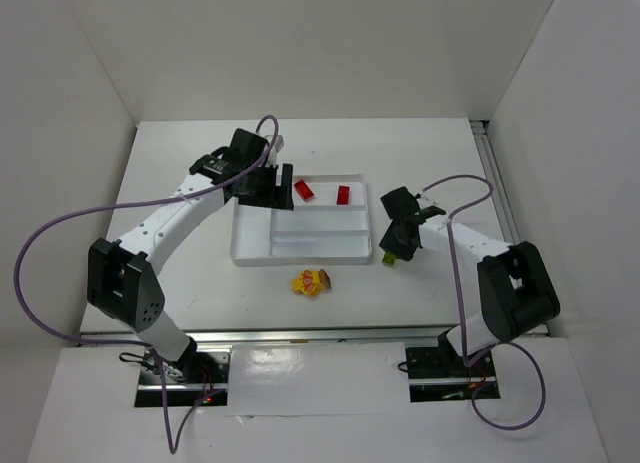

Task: Sort the legos into containers by color

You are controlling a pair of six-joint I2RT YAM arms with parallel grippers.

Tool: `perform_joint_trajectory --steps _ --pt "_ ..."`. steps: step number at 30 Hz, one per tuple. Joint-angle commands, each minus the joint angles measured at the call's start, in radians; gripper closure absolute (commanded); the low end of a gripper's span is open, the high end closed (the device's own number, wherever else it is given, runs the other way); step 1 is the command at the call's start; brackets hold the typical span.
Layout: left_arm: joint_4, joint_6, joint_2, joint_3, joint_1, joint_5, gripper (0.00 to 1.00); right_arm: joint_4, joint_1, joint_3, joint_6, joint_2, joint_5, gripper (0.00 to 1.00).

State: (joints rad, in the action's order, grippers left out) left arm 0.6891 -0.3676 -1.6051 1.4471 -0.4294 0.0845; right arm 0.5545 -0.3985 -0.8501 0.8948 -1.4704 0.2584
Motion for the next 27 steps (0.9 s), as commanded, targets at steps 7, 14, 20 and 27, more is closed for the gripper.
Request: perform_joint_trajectory --steps 7,14,20,27 --pt "-0.003 0.009 -0.003 0.03 -0.005 0.032 0.13 0.016 0.006 -0.075 -0.077 -0.033 0.042 0.64" --pt "-0.019 0.027 0.007 0.07 -0.005 0.138 0.13 0.062 0.006 -0.187 -0.209 0.063 -0.032 0.79" --pt "-0.058 0.162 0.01 0.144 -0.005 0.461 0.17 -0.183 0.131 -0.24 -0.462 0.268 -0.693 0.76" --pt "-0.434 0.001 0.039 0.109 0.072 1.076 0.0 -0.454 0.193 -0.277 -0.338 0.266 -1.266 0.76"
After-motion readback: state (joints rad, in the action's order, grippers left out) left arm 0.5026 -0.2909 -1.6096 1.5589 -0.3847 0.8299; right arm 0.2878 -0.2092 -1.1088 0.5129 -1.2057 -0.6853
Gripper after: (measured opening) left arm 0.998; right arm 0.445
